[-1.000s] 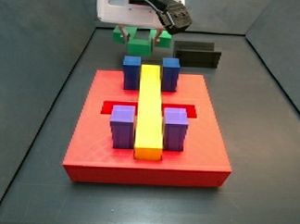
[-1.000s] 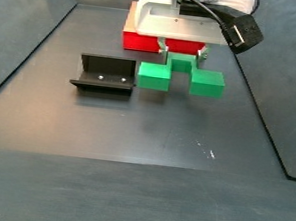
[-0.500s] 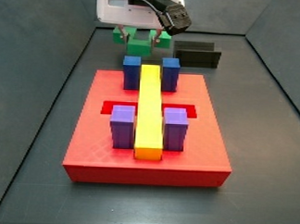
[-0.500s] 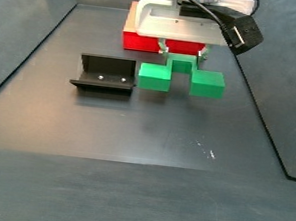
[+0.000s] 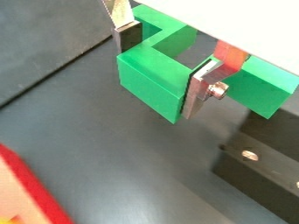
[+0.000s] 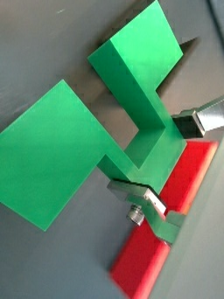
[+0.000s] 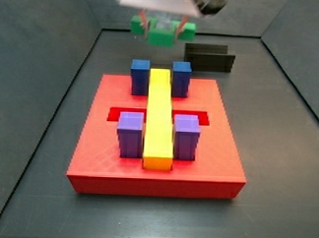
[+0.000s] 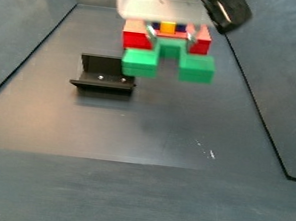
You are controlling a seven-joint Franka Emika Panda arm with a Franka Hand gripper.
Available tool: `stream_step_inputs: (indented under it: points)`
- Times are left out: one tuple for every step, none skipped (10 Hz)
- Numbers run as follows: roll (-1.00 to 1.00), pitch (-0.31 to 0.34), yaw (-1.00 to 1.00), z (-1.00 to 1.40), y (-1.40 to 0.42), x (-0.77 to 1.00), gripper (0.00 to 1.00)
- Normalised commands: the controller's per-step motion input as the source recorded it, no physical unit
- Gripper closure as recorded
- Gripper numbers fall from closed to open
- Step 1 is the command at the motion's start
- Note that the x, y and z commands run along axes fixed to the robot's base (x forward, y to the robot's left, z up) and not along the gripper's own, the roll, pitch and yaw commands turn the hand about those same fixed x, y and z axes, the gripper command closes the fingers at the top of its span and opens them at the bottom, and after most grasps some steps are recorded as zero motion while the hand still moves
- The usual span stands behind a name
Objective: Pick up the green object. Move up. Place the green object on the fixture. Regrasp the green object. Move to above the board. Insert the green object.
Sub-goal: Place the green object on the fixture.
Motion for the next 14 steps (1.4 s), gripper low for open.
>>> stream_step_inputs:
  points:
    - [-0.86, 0.106, -0.1, 0.47, 0.0, 0.85, 1.0]
    - [-0.98, 0.006, -0.09, 0.36, 0.0, 0.78, 1.0]
    - [-1.0, 0.0, -0.08, 0.31, 0.0, 0.77, 1.0]
    - [-0.97, 0.0, -0.04, 0.22, 0.0, 0.78, 1.0]
    - [-0.91, 0.0, -0.02, 0.08, 0.0, 0.83, 1.0]
    - [-0.83, 0.0, -0.01, 0.0, 0.0, 0.87, 1.0]
    - [-0.59, 0.0, -0.01, -0.02, 0.0, 0.97, 1.0]
    - [-0.52, 0.0, 0.0, -0.08, 0.0, 1.0, 1.0]
    - [-0.53, 0.0, 0.0, -0.07, 0.0, 1.0, 1.0]
    - [-0.48, 0.0, 0.0, -0.04, 0.0, 1.0, 1.0]
    - [-0.16, 0.037, 0.0, -0.03, 0.0, 1.0, 1.0]
    - [0.0, 0.146, 0.03, -0.09, 0.0, 1.0, 1.0]
    - [0.0, 0.146, 0.08, -0.21, 0.0, 1.0, 1.0]
    - [0.0, 0.117, 0.09, -0.32, 0.0, 1.0, 1.0]
